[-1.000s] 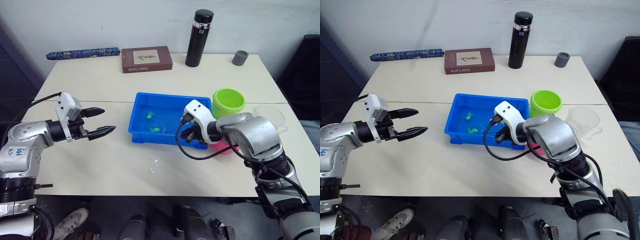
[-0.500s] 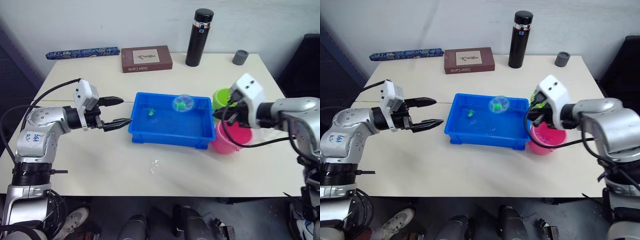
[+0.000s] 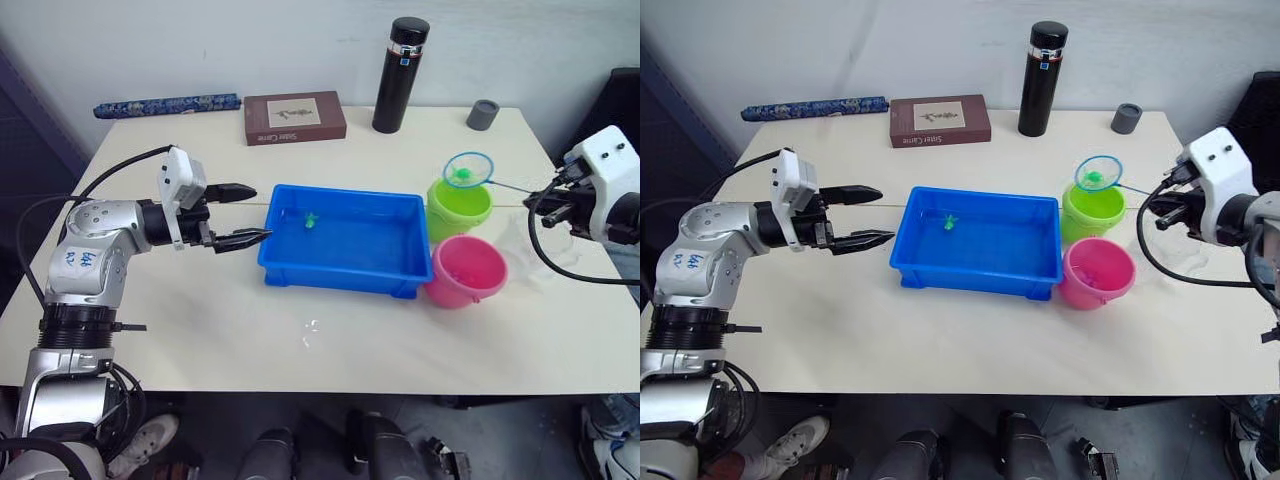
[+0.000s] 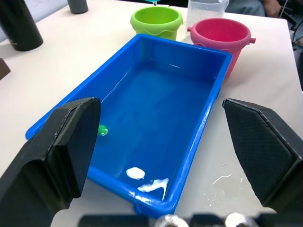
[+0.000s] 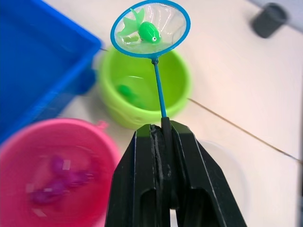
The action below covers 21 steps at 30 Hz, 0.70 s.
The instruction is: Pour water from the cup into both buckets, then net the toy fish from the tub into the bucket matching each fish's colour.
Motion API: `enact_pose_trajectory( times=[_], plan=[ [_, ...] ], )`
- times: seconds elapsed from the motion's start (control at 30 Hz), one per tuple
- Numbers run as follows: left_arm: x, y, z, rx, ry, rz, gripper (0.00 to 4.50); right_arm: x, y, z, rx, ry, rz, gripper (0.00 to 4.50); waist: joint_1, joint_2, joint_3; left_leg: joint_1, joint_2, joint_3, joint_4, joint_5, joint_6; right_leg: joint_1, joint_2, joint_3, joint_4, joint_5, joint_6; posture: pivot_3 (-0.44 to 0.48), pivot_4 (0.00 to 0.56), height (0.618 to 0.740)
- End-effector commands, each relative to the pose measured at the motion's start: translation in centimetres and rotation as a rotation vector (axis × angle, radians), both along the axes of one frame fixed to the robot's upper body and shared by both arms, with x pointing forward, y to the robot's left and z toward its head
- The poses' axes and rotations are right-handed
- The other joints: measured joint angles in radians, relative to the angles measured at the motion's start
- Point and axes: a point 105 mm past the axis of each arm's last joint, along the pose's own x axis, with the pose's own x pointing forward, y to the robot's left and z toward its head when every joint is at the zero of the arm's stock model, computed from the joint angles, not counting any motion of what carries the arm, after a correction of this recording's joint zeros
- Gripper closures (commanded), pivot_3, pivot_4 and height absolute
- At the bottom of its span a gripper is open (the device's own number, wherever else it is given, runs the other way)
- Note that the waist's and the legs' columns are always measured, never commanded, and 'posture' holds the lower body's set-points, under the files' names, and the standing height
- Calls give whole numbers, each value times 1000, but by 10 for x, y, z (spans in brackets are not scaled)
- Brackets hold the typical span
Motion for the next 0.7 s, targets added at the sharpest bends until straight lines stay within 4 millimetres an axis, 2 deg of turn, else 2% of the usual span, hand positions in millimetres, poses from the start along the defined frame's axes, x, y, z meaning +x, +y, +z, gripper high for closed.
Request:
enact_pose_trajectory(
  times=[0.03,0.2,0.4,0.7],
  plan=[
    [0,-4,11,11,-54,-20,53,5,0,9,-285,-107,10,4500,-1,0,0,0,0,0,0,0,0,0,0,0,0,0,0,0,150,739],
    [1,-4,11,13,-56,-22,53,11,6,2,-572,-159,62,4500,1,0,0,0,0,1,0,0,0,0,0,0,0,0,0,0,150,739],
    [1,-4,10,13,-55,-25,53,12,8,2,-952,-235,85,4500,2,0,0,0,0,1,1,0,0,0,0,0,0,0,0,0,150,739],
    [0,-5,9,11,-47,-26,53,3,7,-3,-1232,-307,103,4500,3,0,0,0,0,1,1,0,-1,0,1,0,0,0,0,0,150,739]
  ],
)
